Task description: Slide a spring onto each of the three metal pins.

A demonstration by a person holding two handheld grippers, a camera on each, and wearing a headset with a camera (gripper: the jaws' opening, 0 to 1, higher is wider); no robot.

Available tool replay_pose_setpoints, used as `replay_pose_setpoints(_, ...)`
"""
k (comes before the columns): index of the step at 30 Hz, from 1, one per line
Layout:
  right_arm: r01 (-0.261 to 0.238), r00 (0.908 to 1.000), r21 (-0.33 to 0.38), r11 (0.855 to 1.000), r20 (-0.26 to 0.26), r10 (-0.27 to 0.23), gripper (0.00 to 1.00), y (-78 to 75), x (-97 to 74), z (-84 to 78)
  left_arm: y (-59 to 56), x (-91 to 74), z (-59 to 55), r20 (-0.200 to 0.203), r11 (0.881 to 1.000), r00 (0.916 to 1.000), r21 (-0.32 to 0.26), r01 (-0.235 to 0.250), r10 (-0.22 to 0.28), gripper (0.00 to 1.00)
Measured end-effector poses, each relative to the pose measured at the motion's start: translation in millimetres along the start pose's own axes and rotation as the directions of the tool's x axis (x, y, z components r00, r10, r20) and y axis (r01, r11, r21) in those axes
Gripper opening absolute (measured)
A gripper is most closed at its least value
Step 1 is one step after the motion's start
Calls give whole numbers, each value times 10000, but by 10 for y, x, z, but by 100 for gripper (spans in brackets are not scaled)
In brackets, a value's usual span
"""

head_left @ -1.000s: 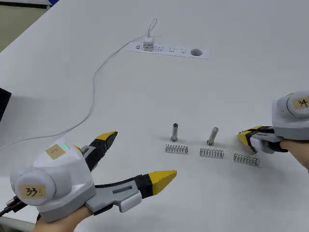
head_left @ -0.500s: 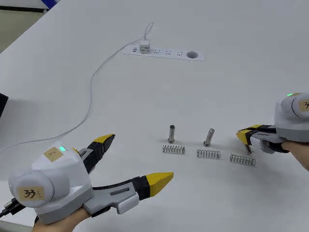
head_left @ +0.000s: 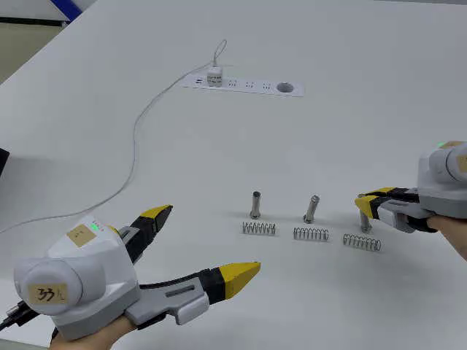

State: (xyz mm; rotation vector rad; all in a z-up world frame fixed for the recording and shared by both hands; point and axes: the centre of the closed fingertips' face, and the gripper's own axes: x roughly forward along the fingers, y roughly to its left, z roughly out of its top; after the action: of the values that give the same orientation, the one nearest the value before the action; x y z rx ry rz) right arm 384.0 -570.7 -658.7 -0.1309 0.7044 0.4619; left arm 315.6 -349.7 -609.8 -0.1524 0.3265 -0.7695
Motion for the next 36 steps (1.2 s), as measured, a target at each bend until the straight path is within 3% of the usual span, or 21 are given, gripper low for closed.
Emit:
replay_pose_setpoints(13, 31, 9997, 12, 10000, 238, -32, 7, 14, -102, -16, -54, 9, -6, -110, 9997, 9998, 188, 177, -175, 100)
replay_pose_setpoints(16, 50, 9991, -36, 10000, 414, -48, 7, 19, -114, -28, -45, 6, 0, -79, 9997, 9999, 170, 154, -153, 100)
replay_pose_setpoints(20, 35, 9969, 403, 9992, 781, -67, 7, 8, -134, -50, -60, 11, -10, -134, 9996, 9997, 200, 223, -220, 100)
replay_pose_setpoints(31, 70, 9951, -58, 10000, 985, -64, 8, 20, -157, -68, -93, 20, -10, -125, 9992, 9992, 120, 373, -371, 100)
replay_pose_setpoints(36, -49, 9948, -736, 9973, 1013, 124, 9, 49, -151, -70, -112, 22, -17, -160, 9989, 9989, 132, 449, -447, 100)
